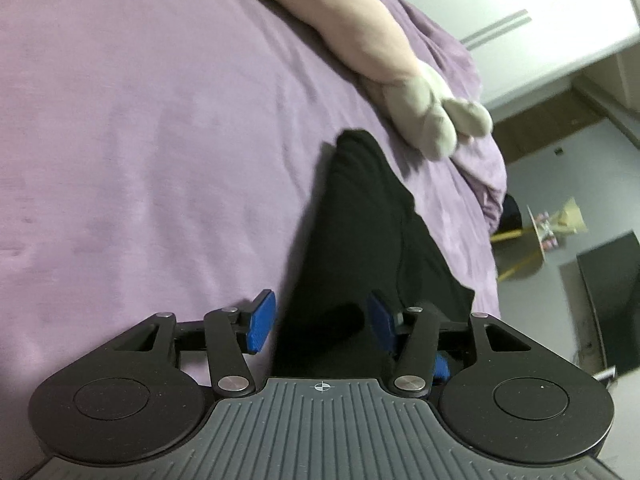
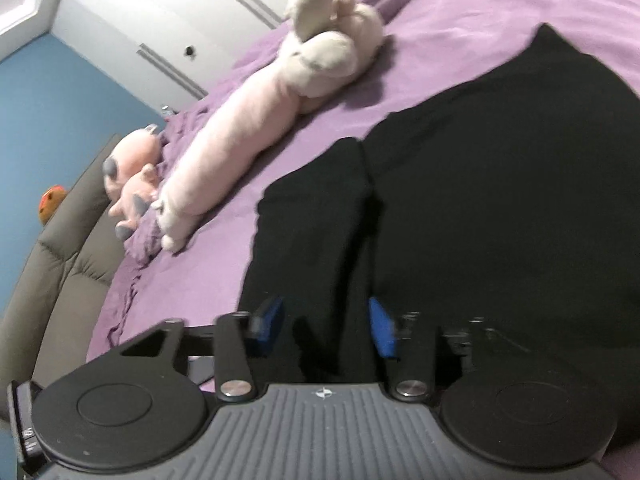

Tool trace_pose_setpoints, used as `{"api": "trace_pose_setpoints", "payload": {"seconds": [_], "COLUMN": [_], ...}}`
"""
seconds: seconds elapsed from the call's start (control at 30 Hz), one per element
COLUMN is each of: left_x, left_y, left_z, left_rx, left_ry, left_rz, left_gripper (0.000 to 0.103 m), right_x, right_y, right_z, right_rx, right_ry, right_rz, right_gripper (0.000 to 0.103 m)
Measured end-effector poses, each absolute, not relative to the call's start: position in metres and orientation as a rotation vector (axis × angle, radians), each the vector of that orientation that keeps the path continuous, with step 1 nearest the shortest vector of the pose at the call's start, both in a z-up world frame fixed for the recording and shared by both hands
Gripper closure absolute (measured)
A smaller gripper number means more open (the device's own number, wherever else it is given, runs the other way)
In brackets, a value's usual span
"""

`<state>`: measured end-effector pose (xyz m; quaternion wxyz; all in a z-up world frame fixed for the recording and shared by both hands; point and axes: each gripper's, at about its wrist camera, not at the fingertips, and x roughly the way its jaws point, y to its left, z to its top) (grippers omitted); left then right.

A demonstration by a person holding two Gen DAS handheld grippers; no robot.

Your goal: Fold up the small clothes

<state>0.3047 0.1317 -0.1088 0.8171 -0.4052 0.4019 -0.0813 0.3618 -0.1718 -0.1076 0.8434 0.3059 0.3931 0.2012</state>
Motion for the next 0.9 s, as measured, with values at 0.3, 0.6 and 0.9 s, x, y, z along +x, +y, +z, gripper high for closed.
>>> {"api": "trace_pose_setpoints", "payload": {"seconds": [0.3, 0.6, 0.9], "left_x": [0.318, 0.316, 0.318], "left_y": [0.118, 0.109, 0.069], "left_z": [-0.122, -0.11, -0.095], "left_rx": [-0.878, -0.82, -0.721], "left_ry": [0.868, 0.868, 0.878], "left_rz": [-0.171, -0.158, -0.217], "left_gripper": [0.043, 0.042, 0.043], "right_x": [0.378, 0.367, 0.339], "right_y": [-0.167, -0.141, -0.203], "right_z": [-0.128, -0.096, -0.076], "right_rx": [0.704, 0.305, 0.05], "right_ry": [0.861, 0.785, 0.685], "right_rz": [0.456, 0.403, 0.189], "right_gripper": [0.087, 0.094, 0.094]}}
